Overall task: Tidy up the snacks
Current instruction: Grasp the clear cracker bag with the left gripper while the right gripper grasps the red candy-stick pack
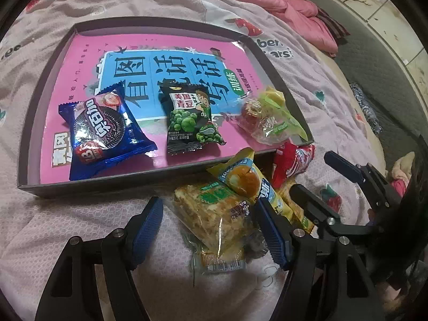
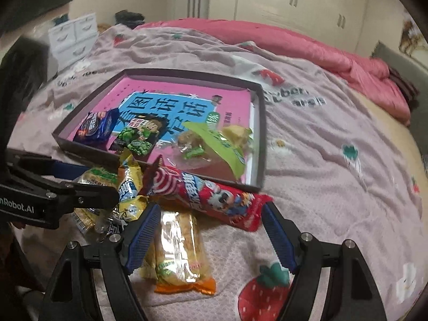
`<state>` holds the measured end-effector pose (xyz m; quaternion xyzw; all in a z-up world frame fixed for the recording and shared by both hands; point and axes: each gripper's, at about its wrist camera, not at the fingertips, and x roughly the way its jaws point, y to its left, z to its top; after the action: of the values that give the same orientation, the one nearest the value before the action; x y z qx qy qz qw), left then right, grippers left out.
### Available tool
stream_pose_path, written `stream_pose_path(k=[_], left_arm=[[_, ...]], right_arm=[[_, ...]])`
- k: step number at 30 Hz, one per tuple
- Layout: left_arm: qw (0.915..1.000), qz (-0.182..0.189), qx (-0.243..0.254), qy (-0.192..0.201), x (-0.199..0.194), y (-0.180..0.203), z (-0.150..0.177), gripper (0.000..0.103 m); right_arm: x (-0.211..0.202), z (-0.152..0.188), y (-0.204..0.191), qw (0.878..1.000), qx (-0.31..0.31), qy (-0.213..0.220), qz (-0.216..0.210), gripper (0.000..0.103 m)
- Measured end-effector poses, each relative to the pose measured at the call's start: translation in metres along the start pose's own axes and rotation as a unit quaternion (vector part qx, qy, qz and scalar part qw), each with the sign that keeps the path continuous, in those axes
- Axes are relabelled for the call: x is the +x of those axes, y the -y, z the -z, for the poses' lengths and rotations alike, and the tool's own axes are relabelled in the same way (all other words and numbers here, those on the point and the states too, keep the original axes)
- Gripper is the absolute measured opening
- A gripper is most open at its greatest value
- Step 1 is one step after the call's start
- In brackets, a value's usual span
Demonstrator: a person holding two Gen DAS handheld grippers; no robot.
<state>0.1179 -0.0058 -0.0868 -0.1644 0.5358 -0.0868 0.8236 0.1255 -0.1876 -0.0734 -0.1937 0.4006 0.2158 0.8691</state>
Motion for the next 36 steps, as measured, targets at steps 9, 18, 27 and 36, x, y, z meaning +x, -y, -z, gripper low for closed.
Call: stream_pose_path(k=[9,18,27,36], left_arm=[[0.9999,0.009,-0.001,-0.008,0.002,-0.003,-0.001,0.073],[0.9997,0.018,-0.009,-0.014,0.004,-0.006,-0.003,0.073],[0.9991,0.030,-0.020,-0.021,0.011,-0.008,-0.007,0.073],[0.9986,0.038,-0.027,-0.023,0.017,-0.008,-0.010,0.070]], right_arm=[[0.015,-0.005,-0.010,0.999,-0.037,0.007,0.024,0.077],[0.018,-0.008,-0.025,0.995,-0.088,0.022,0.040,0.069],[0.015,-0.011,-0.030,0.992,-0.116,0.033,0.040,0.036],[0.004,-0.012,0.015,0.999,0.013,0.034,-0.025,0.027]])
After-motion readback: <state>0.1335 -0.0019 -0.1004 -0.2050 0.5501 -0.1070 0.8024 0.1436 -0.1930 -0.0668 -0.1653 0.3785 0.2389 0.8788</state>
